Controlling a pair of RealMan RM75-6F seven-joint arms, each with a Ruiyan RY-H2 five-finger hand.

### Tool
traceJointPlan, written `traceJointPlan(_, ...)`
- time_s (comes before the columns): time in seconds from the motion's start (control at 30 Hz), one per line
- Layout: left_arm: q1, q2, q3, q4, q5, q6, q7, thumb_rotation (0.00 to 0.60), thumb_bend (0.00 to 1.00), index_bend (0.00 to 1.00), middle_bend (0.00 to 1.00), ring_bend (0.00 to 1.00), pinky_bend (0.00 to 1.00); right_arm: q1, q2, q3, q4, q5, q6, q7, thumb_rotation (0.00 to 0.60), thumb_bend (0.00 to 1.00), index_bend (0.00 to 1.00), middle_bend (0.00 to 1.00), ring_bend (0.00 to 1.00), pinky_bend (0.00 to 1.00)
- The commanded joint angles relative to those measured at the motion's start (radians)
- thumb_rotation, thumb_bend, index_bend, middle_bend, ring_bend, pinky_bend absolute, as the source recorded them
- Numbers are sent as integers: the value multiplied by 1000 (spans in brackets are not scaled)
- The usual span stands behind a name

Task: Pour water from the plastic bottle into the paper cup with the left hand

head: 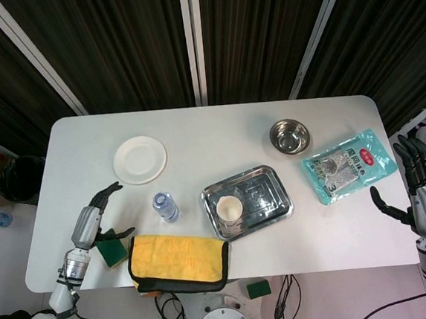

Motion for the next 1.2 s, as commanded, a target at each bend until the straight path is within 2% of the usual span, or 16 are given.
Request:
traceJointPlan(0.03,-24,-30,-9,29,-5,-21,-18,466,69,47,147,116,143,-1,1,-5,0,3,-9,-6,600,338,0,0,0,0)
traceJointPlan(0.37,-66,-50,12,16,5,-76,-123,470,70,47,147,116,143,0,1,-2,5,12,-21,-10,600,338,0,0,0,0)
traceJointPlan(0.63,-103,-73,16,23,-1,-129,-156,473,69,47,147,116,143,-4,0,-2,11,15,-20,-9,600,338,0,0,0,0)
traceJointPlan(1.07,-155,-122,24,53,-1,-187,-221,511,69,74,175,116,145,-9,7,4,24,16,-11,-2,600,338,0,0,0,0)
traceJointPlan(1.2,-164,-138,25,74,-8,-205,-238,564,69,91,190,117,154,-13,9,5,29,17,-4,-3,600,338,0,0,0,0)
